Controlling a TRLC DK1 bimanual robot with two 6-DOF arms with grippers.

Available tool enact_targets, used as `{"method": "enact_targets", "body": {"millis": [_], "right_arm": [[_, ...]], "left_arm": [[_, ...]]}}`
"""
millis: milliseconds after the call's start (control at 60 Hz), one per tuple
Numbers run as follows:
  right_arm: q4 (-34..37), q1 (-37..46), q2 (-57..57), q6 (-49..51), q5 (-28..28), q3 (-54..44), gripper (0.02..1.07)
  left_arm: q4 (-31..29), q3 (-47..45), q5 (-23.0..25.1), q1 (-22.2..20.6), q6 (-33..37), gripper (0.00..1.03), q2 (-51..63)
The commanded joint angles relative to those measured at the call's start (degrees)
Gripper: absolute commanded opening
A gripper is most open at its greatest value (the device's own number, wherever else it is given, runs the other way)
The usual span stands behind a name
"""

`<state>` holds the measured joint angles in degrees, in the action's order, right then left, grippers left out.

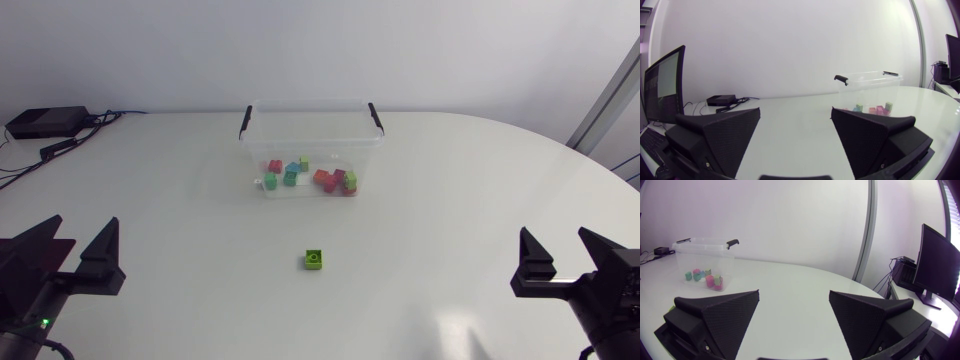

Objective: Place the duplo bricks in the container

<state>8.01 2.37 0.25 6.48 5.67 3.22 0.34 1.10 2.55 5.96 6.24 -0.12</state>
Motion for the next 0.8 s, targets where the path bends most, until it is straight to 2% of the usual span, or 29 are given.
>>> {"method": "enact_targets", "body": {"millis": [0, 217, 367, 517, 700, 783], "right_arm": [[1.7, 0.4, -0.5, 0.8, 0.4, -0.3, 1.03], [1.7, 0.4, -0.5, 0.8, 0.4, -0.3, 1.03], [1.7, 0.4, -0.5, 0.8, 0.4, -0.3, 1.03], [1.7, 0.4, -0.5, 0.8, 0.4, -0.3, 1.03], [1.7, 0.4, -0.5, 0.8, 0.4, -0.3, 1.03], [1.7, 0.4, -0.5, 0.8, 0.4, -0.3, 1.03]], "left_arm": [[0.5, -1.2, -0.3, 0.5, 0.9, 0.99, -0.8], [0.7, 0.0, -0.4, 1.7, 2.4, 0.99, -0.7], [-6.3, 6.6, -0.1, 1.0, 2.9, 0.99, 0.9], [-13.3, 19.5, 0.0, -4.6, 3.0, 0.99, 14.6], [-26.0, 36.5, 0.8, -15.3, 9.6, 0.99, 34.0], [-29.5, 41.6, 1.3, -17.4, 11.0, 0.99, 41.3]]}}
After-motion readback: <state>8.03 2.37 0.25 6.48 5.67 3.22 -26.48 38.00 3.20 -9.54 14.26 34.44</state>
